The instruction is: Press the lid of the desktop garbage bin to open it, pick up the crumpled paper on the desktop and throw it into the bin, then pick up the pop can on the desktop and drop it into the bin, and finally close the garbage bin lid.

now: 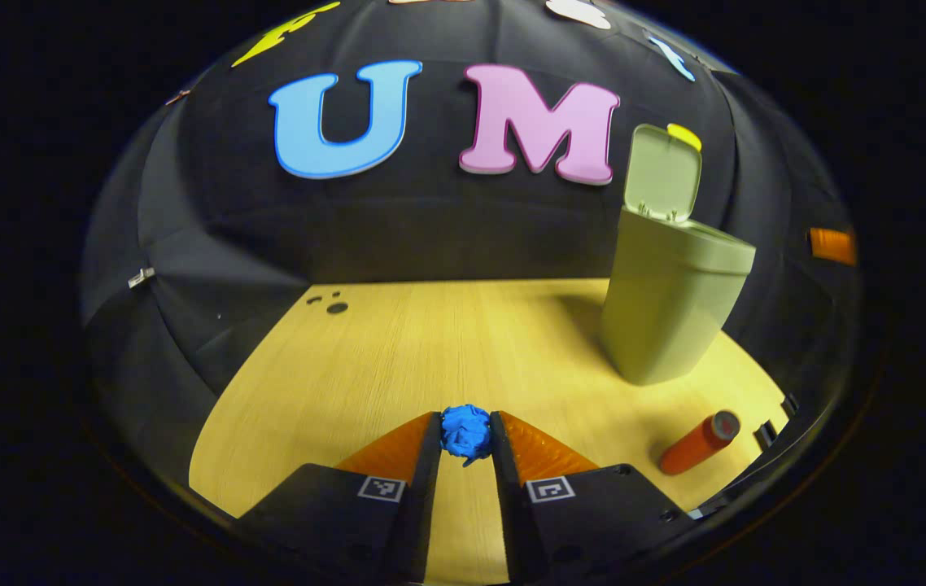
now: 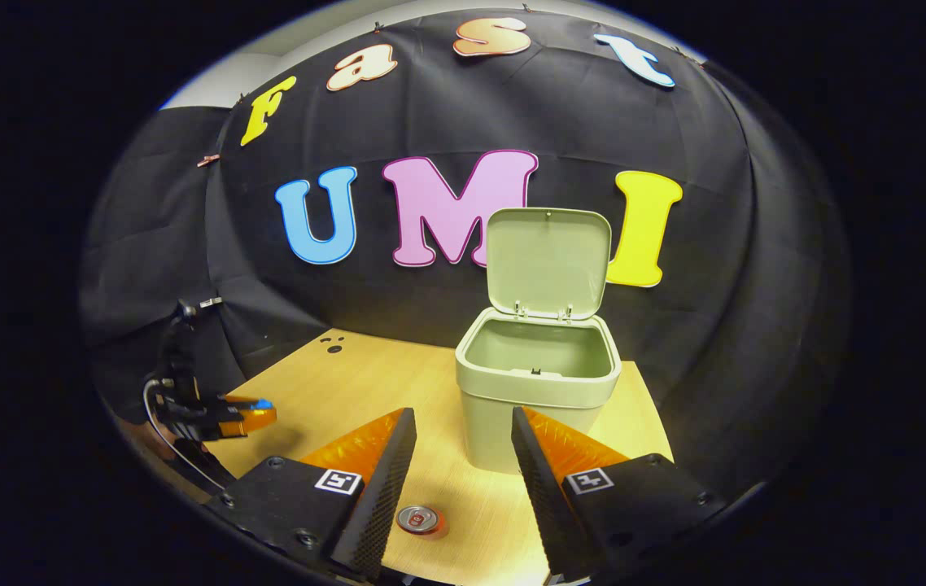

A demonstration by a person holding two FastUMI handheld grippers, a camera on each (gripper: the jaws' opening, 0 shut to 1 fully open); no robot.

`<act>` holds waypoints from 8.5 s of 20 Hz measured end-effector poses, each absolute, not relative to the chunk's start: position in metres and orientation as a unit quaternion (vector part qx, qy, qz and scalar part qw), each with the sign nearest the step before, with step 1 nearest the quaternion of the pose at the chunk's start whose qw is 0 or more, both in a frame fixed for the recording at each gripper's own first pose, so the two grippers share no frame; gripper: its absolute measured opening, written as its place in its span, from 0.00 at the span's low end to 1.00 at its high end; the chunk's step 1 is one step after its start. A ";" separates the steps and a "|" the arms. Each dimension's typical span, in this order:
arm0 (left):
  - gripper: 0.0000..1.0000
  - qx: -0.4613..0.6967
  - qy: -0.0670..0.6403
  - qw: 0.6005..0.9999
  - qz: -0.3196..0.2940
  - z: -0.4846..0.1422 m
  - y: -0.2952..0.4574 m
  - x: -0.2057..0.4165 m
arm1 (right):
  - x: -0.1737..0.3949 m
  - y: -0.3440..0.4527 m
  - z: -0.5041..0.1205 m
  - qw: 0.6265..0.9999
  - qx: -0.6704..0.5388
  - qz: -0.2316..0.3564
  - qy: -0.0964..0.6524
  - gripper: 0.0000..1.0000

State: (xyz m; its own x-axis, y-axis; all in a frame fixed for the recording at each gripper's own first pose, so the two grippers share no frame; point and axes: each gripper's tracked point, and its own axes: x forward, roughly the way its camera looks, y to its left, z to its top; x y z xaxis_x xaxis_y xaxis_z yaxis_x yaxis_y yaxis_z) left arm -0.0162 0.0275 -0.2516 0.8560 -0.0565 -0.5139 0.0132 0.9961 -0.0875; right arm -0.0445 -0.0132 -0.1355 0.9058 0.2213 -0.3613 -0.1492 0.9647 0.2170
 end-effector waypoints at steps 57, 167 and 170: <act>0.99 0.000 0.137 0.947 -0.290 -0.130 -0.274 0.217 | -0.077 -0.035 -0.184 0.959 0.136 0.045 0.243 0.79; 0.99 -0.057 0.109 0.992 -0.022 -0.084 0.006 0.009 | 0.136 -0.063 -0.127 0.960 0.072 0.118 0.243 0.83; 0.99 -0.056 0.110 0.992 -0.018 -0.085 0.007 0.009 | 0.148 -0.063 -0.149 0.955 0.066 0.115 0.264 0.83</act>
